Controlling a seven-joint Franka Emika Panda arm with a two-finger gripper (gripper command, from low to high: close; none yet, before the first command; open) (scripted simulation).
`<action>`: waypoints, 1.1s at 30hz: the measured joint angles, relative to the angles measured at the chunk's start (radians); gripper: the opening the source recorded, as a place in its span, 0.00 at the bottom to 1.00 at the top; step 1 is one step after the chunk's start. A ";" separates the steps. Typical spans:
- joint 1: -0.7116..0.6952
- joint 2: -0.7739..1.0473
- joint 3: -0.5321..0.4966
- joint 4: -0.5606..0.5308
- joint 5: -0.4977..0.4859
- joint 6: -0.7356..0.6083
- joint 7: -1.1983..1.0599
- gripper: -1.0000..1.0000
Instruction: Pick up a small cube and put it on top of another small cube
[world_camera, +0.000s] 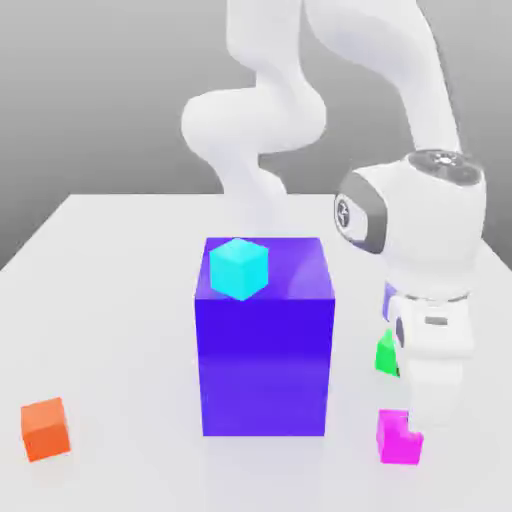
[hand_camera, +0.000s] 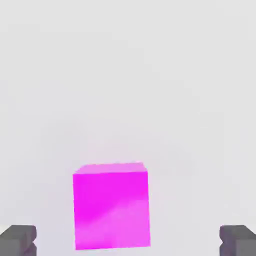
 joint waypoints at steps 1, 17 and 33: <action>0.001 0.036 -0.001 0.006 -0.002 0.029 0.000 0.50; 0.004 -0.123 0.029 -0.052 0.012 -0.076 -0.026 0.00; 0.216 -0.425 0.146 -0.394 0.086 -0.034 -0.223 0.00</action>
